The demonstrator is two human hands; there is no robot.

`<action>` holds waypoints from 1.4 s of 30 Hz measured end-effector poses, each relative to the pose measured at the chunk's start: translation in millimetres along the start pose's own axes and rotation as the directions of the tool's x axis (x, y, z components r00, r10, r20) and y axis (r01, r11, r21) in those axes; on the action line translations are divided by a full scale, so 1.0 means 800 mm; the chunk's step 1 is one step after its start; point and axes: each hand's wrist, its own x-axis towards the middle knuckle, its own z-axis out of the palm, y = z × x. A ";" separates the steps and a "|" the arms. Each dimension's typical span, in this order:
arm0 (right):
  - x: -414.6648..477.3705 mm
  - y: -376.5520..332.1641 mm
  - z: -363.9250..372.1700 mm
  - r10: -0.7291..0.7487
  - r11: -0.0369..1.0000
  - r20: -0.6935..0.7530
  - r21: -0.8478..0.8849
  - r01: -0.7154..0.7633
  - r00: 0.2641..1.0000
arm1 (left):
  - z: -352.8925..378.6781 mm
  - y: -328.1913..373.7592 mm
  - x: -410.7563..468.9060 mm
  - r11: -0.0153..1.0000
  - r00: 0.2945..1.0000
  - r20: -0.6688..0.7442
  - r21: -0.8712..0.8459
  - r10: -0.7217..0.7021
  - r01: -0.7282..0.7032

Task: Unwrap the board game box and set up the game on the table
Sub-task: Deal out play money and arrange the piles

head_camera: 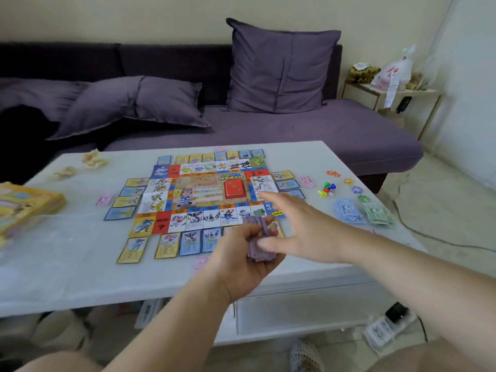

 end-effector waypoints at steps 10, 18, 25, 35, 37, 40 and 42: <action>0.050 -0.068 0.056 -0.256 0.965 0.111 -0.035 0.262 0.960 | -0.062 0.041 -0.039 0.939 0.984 0.024 0.295 0.177 -0.176; 0.094 -0.084 0.075 -0.431 0.891 0.047 -0.132 0.434 0.901 | -0.098 0.086 -0.052 0.957 0.965 0.167 0.175 0.201 -0.230; 0.125 -0.107 0.061 -0.137 0.987 0.048 0.095 0.132 0.989 | -0.122 0.123 -0.048 0.867 0.950 0.125 0.389 0.285 -0.312; 0.153 -0.089 0.067 0.185 0.934 0.180 0.274 -0.230 0.966 | -0.126 0.132 -0.039 0.556 0.922 0.060 0.783 0.382 -0.281; 0.151 -0.083 0.066 0.210 0.896 0.232 0.342 -0.282 0.950 | -0.128 0.134 -0.038 0.548 0.929 0.043 0.797 0.367 -0.253; 0.147 -0.064 0.073 0.297 0.730 0.238 0.568 -0.380 0.925 | -0.137 0.144 -0.038 0.595 0.914 -0.034 0.769 0.405 -0.235; 0.142 -0.048 0.087 0.372 0.667 0.184 0.628 -0.400 0.910 | -0.142 0.151 -0.039 0.667 0.893 -0.085 0.697 0.442 -0.264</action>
